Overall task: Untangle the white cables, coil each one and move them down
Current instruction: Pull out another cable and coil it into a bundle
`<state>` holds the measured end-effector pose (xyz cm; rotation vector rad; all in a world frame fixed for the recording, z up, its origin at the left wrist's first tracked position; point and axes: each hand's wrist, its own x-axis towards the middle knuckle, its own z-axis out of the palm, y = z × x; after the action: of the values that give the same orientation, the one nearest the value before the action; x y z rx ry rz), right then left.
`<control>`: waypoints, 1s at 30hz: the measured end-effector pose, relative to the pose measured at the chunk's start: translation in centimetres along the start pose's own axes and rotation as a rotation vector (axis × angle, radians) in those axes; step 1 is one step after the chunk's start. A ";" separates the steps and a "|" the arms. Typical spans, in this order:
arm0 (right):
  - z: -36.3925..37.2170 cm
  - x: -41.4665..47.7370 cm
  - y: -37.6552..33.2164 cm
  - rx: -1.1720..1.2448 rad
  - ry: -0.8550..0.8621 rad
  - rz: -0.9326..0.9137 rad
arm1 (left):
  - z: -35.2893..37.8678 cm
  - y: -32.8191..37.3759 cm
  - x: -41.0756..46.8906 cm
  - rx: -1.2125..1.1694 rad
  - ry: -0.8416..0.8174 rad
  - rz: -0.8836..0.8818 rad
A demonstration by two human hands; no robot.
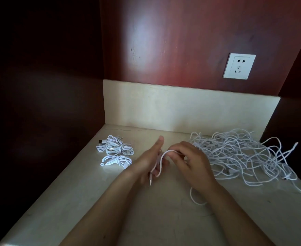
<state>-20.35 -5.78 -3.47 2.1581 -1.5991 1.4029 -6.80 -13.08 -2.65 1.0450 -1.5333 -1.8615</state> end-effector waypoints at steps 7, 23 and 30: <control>0.1 0.1 1.2 0.053 0.067 0.127 | 0.8 0.2 -1.3 0.004 -0.353 -0.164; 0.3 -0.3 2.5 -0.109 0.026 0.222 | 0.6 -0.9 0.5 0.198 0.420 0.622; 0.9 -0.4 2.9 -0.185 -0.134 0.173 | -0.4 1.4 -0.1 -0.727 0.411 0.612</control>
<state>-22.11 -7.27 -5.49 2.0886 -1.9209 1.1181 -6.53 -13.51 -1.34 0.4868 -0.7111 -1.4489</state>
